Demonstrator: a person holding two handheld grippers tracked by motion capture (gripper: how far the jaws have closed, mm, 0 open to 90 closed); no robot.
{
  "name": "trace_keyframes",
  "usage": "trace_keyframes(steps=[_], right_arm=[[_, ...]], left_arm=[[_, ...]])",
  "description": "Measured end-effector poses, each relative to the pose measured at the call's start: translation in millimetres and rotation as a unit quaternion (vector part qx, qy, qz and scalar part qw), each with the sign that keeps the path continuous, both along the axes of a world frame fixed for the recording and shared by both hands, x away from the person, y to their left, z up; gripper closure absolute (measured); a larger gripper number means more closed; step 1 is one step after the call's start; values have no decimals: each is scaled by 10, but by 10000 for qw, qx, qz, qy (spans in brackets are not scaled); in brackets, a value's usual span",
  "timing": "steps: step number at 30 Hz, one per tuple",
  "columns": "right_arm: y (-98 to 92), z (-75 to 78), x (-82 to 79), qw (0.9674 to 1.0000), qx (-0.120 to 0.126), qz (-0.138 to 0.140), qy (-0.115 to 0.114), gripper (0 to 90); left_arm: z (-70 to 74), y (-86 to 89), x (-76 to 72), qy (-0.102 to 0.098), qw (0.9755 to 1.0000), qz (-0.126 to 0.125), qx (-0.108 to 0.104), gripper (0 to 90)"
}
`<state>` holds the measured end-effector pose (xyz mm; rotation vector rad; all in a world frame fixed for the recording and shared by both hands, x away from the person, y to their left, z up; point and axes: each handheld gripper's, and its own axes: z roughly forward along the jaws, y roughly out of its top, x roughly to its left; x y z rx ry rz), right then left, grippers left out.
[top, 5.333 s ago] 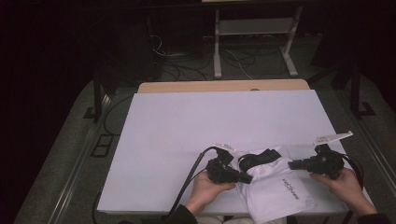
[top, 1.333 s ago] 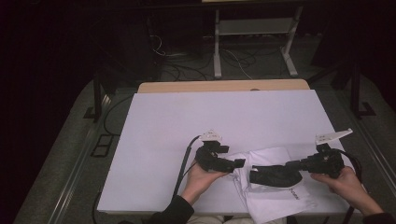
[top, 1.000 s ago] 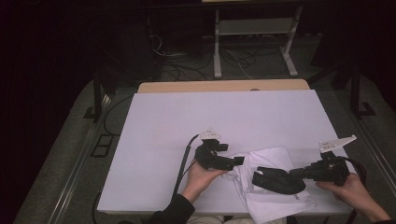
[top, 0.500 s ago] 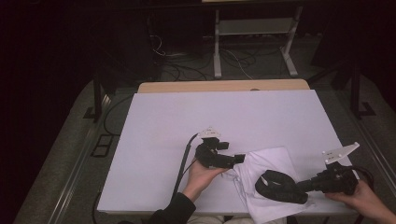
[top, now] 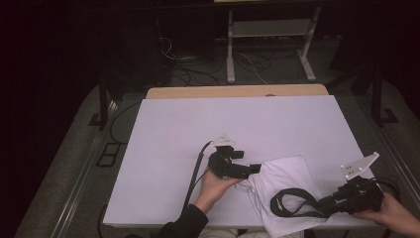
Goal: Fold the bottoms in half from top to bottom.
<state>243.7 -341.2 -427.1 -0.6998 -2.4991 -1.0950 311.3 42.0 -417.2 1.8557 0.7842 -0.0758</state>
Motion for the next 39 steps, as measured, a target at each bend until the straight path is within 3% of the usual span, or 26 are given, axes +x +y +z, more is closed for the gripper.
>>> trace_keyframes(steps=[5, 12, 21, 33, 39], right_arm=[[157, 153, 133, 9988, 306, -273, -281, 605], [495, 228, 371, 9979, 322, -384, -413, 617], [652, 237, 516, 9969, 377, -501, -473, 670], [779, 183, 592, 9965, 100, -664, -493, 800], [817, 149, 614, 9946, -15, -880, -551, 843]], left_arm=[[-8, -4, 8, 0, 10000, -9, -8, 131], [-11, 3, 18, -5, 10000, -13, -14, 126], [-26, 12, 50, 5, 10000, 54, -51, 123], [-55, 7, 90, 12, 9999, 143, -77, 122], [-74, 5, 113, 23, 9998, 175, -91, 123]])
